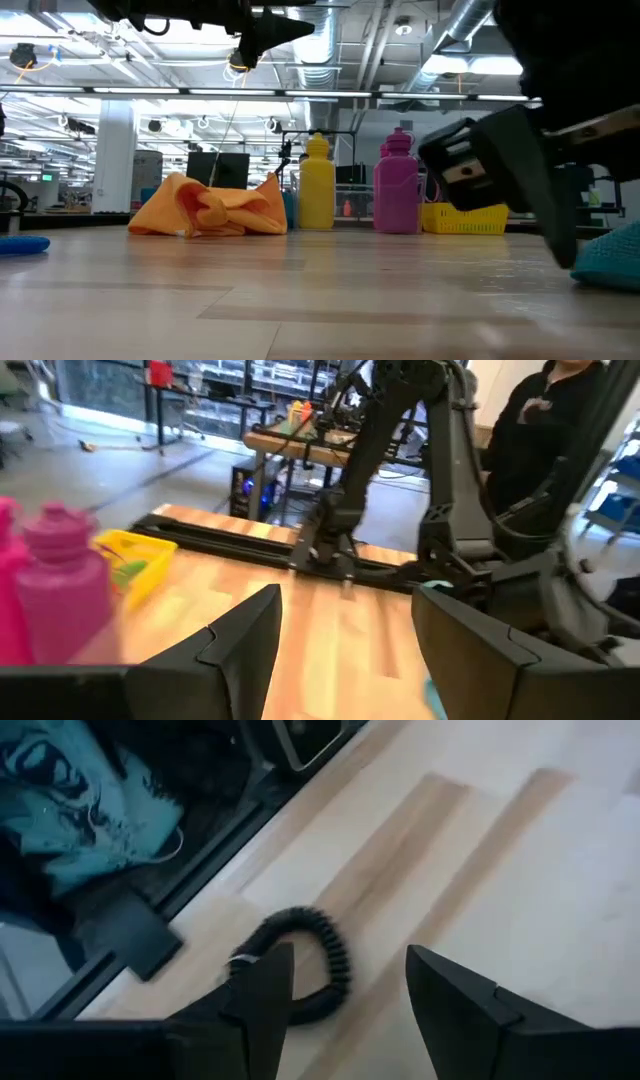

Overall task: Pick & Place Sports Items
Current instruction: Put the black spring keychain into the yellow bin

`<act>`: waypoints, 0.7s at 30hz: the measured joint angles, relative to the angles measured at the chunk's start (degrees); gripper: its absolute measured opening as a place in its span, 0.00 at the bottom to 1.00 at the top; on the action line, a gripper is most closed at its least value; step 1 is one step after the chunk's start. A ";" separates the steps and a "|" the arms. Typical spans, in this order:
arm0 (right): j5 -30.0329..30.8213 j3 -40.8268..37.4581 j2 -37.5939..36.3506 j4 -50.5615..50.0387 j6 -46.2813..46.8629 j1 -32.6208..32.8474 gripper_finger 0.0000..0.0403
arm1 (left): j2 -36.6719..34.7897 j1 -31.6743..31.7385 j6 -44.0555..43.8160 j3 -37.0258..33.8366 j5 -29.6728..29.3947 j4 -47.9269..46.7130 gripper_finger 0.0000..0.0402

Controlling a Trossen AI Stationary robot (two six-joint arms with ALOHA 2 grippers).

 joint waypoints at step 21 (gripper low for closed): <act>4.26 -0.02 0.02 -0.92 0.07 3.96 0.46 | 0.00 -6.43 -1.37 0.00 -4.26 0.69 0.55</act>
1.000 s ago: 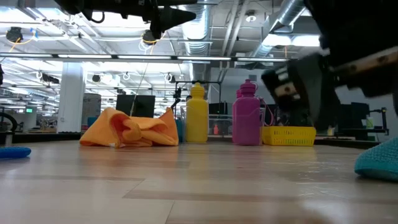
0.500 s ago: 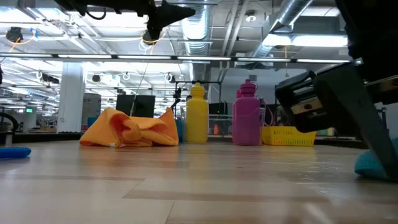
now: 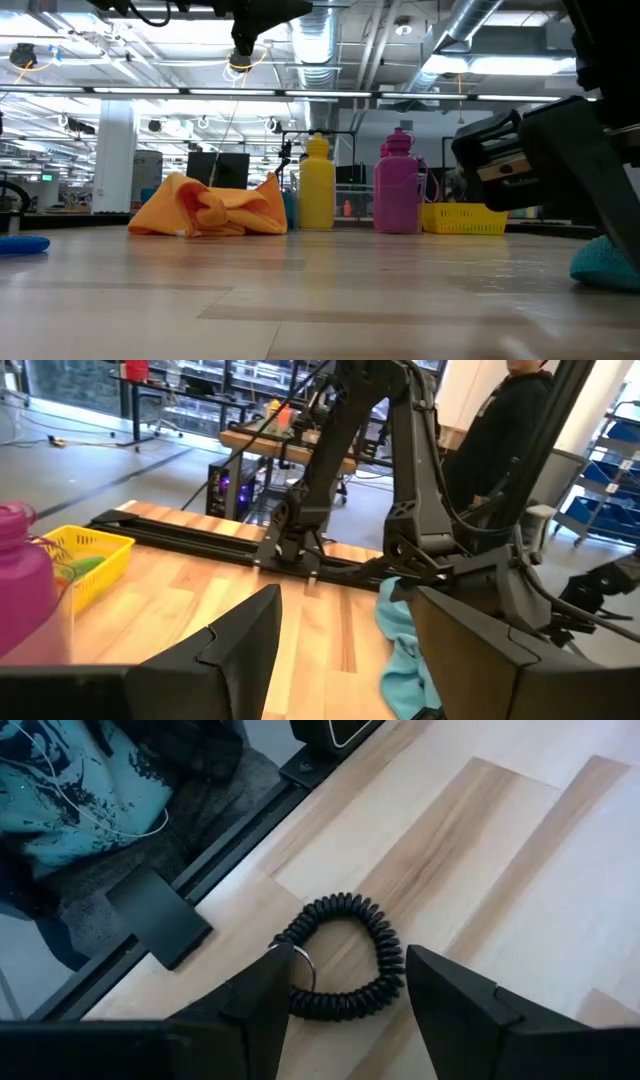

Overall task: Pick & Place Sports Items
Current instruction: Put the black spring keychain into the yellow bin

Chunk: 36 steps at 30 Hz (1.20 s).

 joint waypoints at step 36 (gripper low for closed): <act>13.19 0.04 -0.11 -4.48 0.04 -0.15 0.46 | 0.00 0.52 3.96 0.00 -0.84 1.36 0.55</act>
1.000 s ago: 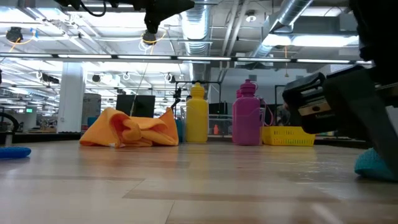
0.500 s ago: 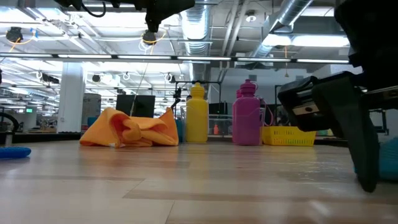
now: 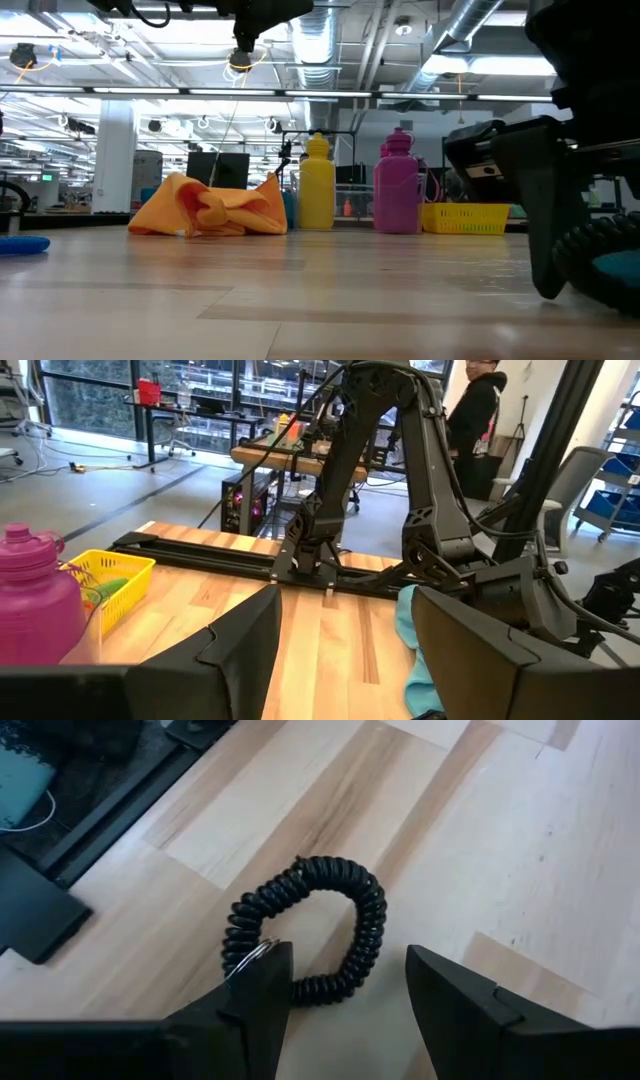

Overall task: Pick & Place Sports Items
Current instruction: Put the black spring keychain into the yellow bin

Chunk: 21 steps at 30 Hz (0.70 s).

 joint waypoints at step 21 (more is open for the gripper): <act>-0.30 -0.09 0.09 0.59 -0.04 -0.05 0.37 | 0.00 0.00 -0.02 0.00 -0.26 -0.02 0.55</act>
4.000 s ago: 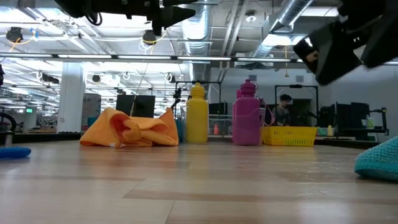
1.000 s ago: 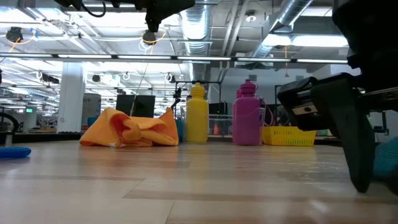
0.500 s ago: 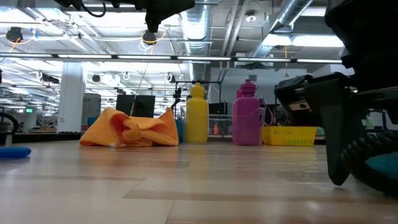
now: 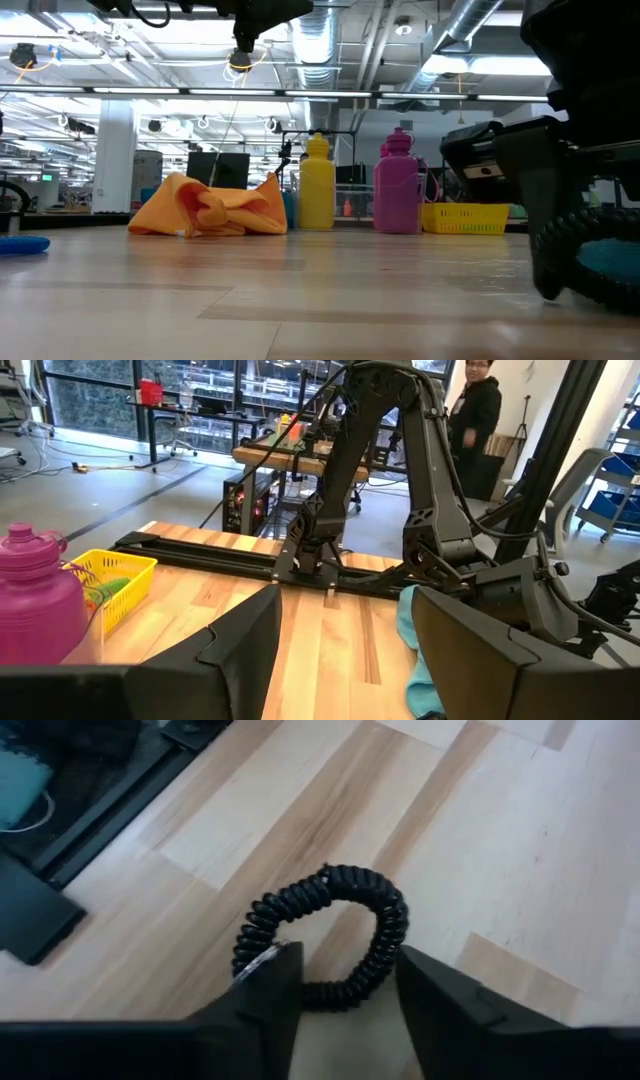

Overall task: Pick & Place Sports Items
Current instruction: Put the black spring keychain into the yellow bin

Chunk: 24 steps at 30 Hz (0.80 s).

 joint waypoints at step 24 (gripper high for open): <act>1.75 -0.09 -10.67 4.62 -6.59 0.68 0.01 | 0.00 0.00 -0.24 0.00 0.07 0.86 0.55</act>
